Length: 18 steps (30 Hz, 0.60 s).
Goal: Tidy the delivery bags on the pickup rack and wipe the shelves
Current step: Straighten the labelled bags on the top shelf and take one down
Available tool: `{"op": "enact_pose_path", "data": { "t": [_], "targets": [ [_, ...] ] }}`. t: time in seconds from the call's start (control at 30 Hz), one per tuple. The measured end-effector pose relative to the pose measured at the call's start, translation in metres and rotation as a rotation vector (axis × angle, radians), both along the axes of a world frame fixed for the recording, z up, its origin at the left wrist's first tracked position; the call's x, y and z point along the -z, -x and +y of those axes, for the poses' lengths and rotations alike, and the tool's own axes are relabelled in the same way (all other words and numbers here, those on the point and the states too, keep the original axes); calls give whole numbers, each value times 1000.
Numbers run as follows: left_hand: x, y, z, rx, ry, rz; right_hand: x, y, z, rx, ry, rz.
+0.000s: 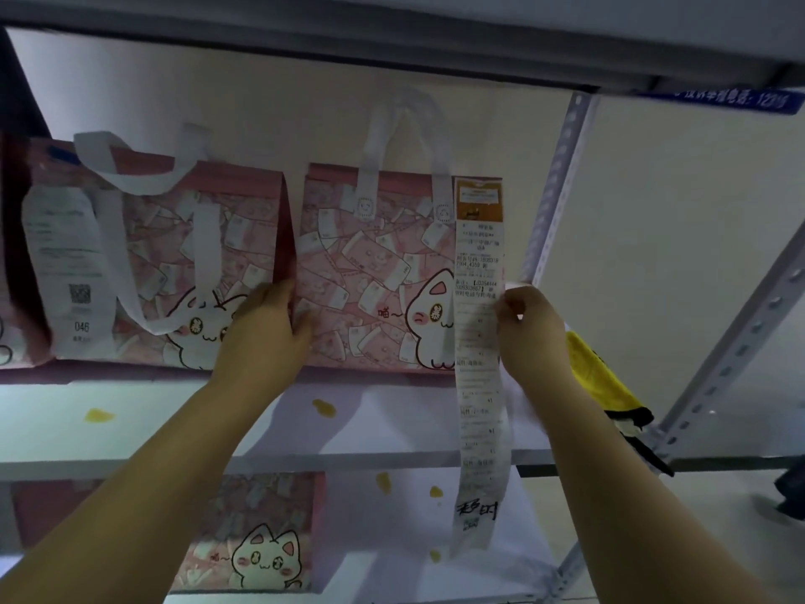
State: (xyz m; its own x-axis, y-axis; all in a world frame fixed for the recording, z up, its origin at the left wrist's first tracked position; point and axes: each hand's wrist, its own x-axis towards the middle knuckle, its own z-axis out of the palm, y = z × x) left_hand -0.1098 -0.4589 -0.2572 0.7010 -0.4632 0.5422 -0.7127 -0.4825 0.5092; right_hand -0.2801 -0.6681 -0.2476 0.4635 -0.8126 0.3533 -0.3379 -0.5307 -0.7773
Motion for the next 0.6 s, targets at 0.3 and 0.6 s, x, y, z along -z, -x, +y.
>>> {"op": "enact_pose_path", "data": {
  "t": [0.3,0.6],
  "targets": [
    [-16,14,7,51,151,58,-8,18,15,-13,-76,-195],
    [-36,50,61,178,218,77,-27,80,87,80,56,-265]
  ]
}}
